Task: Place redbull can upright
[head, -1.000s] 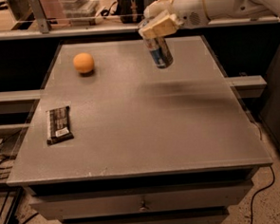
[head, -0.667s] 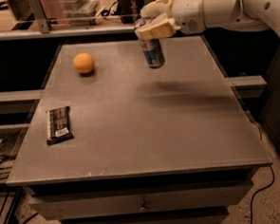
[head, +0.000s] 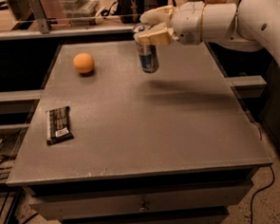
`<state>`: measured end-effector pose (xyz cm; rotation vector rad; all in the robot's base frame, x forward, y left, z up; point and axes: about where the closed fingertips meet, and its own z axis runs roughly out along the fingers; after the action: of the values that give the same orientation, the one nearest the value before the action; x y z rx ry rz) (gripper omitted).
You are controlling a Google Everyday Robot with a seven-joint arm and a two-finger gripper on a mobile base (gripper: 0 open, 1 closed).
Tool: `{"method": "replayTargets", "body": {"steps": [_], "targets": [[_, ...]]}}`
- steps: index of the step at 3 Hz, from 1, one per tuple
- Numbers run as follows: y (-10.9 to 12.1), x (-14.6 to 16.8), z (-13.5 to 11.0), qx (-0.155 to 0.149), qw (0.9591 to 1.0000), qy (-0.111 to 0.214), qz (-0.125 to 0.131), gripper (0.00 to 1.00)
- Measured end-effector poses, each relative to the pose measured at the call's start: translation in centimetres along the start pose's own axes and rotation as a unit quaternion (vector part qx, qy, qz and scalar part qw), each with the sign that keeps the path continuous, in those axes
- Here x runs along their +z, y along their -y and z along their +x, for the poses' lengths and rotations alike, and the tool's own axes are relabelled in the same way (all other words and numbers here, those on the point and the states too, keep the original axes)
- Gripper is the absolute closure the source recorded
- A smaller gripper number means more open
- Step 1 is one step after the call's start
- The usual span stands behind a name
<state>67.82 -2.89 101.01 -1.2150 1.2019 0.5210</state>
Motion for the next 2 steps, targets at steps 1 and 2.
{"method": "replayTargets", "body": {"steps": [1,2], "targets": [[-0.3,0.1,1.5,0.016,0.9998,0.003,0.009,1.00],[-0.6,0.4,3.1,0.037,0.9991,0.012,0.016,1.00]]}}
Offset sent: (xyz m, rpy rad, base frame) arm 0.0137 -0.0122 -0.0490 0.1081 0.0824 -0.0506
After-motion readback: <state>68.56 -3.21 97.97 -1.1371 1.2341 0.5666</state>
